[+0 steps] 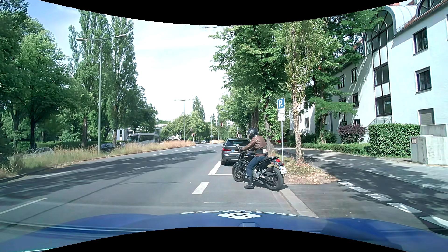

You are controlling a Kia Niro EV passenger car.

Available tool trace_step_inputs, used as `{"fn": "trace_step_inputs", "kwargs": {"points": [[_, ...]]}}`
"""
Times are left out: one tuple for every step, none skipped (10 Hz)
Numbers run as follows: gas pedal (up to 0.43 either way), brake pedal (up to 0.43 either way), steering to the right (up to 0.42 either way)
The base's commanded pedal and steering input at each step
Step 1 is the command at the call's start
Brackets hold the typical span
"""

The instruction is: Follow the waypoints while adhering to traffic rules and regulations

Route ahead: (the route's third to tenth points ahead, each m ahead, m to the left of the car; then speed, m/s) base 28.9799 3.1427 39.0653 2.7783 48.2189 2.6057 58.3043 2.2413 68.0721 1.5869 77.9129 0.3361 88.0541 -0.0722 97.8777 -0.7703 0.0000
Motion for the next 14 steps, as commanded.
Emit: {"fn": "trace_step_inputs", "kwargs": {"points": [[0.0,0.39,-0.028],[0.0,0.39,-0.028],[0.0,0.39,-0.028],[0.0,0.39,-0.028],[0.0,0.39,-0.028],[0.0,0.39,-0.028],[0.0,0.39,-0.028],[0.0,0.39,-0.028],[0.0,0.39,-0.028],[0.0,0.39,-0.028],[0.0,0.39,-0.028],[0.0,0.39,-0.028],[0.0,0.39,-0.028],[0.0,0.39,-0.028]]}}
